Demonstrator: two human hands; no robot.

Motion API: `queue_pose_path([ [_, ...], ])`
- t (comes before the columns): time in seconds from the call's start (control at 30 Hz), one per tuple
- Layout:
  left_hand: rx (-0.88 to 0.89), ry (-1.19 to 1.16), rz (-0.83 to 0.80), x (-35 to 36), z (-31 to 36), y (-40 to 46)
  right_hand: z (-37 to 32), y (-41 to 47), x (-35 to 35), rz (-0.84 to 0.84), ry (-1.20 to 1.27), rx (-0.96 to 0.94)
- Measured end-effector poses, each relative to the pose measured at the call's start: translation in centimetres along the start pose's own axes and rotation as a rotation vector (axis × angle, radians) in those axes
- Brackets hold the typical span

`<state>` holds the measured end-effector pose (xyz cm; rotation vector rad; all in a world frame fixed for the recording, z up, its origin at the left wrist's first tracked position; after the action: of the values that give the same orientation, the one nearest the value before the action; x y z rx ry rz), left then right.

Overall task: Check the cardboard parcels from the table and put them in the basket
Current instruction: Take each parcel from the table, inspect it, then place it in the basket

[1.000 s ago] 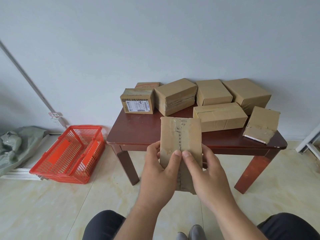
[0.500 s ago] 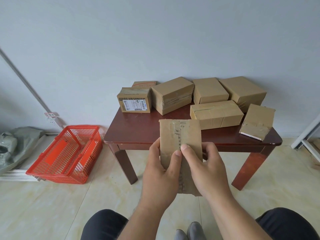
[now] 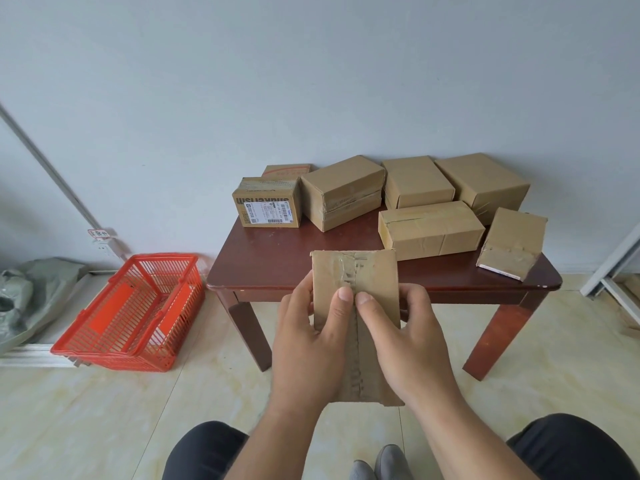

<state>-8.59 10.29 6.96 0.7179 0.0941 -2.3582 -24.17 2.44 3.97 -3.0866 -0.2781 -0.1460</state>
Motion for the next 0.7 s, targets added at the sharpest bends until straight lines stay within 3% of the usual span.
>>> queue_pose_path([
  [0.23, -0.006, 0.004, 0.0, 0.3, 0.0, -0.3, -0.9, 0.4, 0.5, -0.021, -0.085, -0.068],
  [0.43, -0.094, -0.107, -0.006, 0.0, -0.7, -0.1, -0.6, -0.2, 0.5, -0.056, -0.029, -0.073],
  [0.7, -0.06, -0.094, 0.024, 0.1, 0.0, -0.3, -0.5, 0.0, 0.4, -0.014, 0.039, -0.028],
])
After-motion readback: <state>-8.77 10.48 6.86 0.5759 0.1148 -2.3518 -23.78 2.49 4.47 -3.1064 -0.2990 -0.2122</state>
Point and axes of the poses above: each hand's wrist, its own y-axis towards the middle knuckle, its own x-axis out of the palm, z = x × y, the point moved 10 cm from there along y, towards the middle knuckle, and after that the axes turned 14 degrees about y, right-handed, at the moved point
